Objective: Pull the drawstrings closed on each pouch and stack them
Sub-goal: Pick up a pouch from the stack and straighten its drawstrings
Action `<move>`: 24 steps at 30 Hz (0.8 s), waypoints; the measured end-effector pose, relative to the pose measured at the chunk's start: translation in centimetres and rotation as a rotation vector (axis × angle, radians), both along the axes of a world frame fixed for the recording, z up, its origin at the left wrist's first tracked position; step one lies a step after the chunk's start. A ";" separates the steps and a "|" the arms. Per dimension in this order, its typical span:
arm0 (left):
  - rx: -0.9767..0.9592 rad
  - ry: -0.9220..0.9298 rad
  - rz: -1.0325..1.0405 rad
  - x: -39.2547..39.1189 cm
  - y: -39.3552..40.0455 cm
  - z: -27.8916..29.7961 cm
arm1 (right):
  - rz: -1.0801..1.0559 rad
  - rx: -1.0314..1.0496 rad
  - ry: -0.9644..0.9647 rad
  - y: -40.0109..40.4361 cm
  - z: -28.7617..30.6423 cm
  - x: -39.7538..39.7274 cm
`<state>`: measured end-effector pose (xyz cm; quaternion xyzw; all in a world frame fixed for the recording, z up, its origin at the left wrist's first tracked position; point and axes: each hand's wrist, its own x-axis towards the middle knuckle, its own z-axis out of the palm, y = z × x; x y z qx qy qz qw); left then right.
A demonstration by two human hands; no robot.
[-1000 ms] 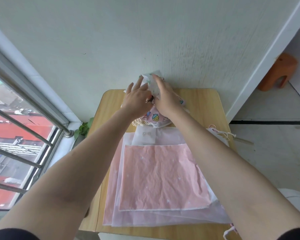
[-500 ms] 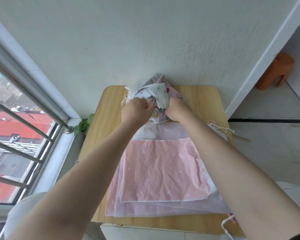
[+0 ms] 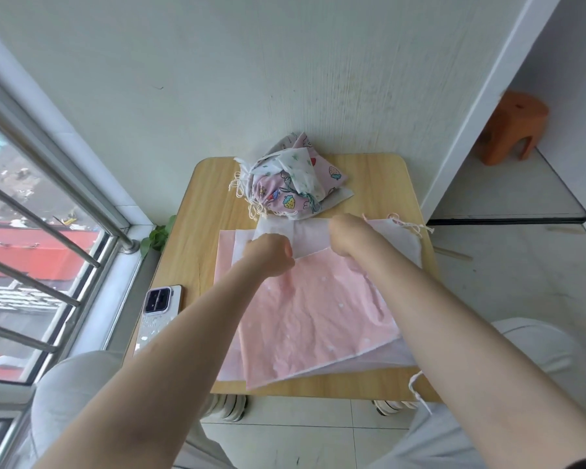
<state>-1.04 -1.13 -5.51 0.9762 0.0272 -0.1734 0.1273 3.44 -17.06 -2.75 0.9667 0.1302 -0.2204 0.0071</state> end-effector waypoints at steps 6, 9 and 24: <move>-0.324 -0.116 0.115 -1.3 0.1 0.3 | 0.108 0.479 -0.143 1.7 -0.4 -1.6; -0.589 -0.189 0.345 -2.6 1.3 0.1 | 0.011 0.583 -0.269 2.0 0.1 -2.0; -0.845 0.182 0.545 -5.8 7.2 0.6 | 0.043 0.473 0.061 4.8 -0.9 -3.2</move>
